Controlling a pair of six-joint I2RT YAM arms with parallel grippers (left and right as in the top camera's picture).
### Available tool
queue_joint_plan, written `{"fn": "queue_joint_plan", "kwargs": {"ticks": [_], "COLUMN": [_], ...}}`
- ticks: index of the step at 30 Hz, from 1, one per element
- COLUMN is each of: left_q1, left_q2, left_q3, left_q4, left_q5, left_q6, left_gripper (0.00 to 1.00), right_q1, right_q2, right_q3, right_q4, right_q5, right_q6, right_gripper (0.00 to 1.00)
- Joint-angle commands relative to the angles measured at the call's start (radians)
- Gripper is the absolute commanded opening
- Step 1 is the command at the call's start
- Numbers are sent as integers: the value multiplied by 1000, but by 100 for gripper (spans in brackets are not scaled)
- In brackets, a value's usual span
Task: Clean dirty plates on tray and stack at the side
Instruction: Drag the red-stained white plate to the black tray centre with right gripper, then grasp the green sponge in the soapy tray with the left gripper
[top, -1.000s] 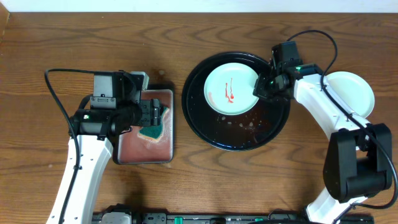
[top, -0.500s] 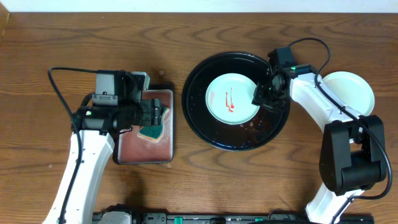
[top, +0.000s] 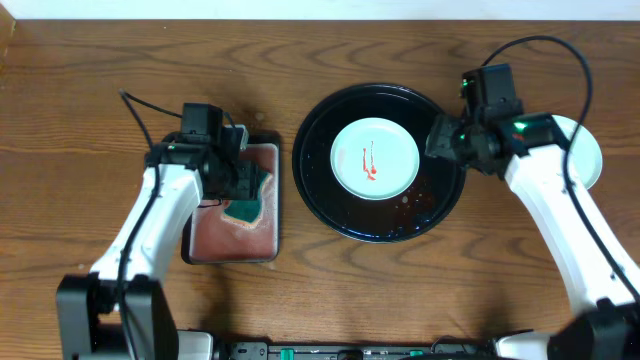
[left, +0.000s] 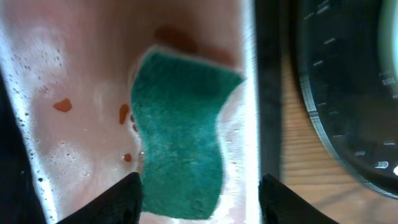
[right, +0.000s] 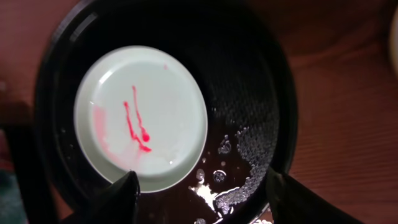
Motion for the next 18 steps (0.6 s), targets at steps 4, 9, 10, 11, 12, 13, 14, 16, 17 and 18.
{"fn": "queue_joint_plan", "kwargs": {"ticks": [4,9,10,11,12,13,14,16,17,18], "left_q1": [-2,-9,-13,-23,-29,-35,-47,-63,-66,-68], "left_q2": [136,196,205,218,225,231,240,244,244,244], "left_q3": [-6,-6,-6,-6,-6,-6,-6,-6,-6,-6], "left_q4": [5,26,36,50,55,62,66,66,66,66], "left_q5": [-43,-44,-45,-59,-73,-92,-121,-165,-180,-198], "left_q6": [8,8,8,8,8,8,7,-6,-16,-30], "left_gripper": [79,83,83,83,79,77,70,53,50,49], "right_q1": [3,4,4,4,4,4,4,4,4,4], "right_q2": [-116,-134,-134,-134,-134,-134,-134,-134,-134,-134], "right_q3": [10,10,10,10,10,10,10,10,10,10], "right_q4": [-9,-17,-21,-28,-32,-35,-40,-47,-48,-50], "right_q5": [35,35,35,35,35,35,35,35,35,35], "right_q6": [-29,-29,-29,-28,-29,-28,-28,-28,-28,-28], "right_gripper": [65,65,65,65,64,64,64,64,64,64]}}
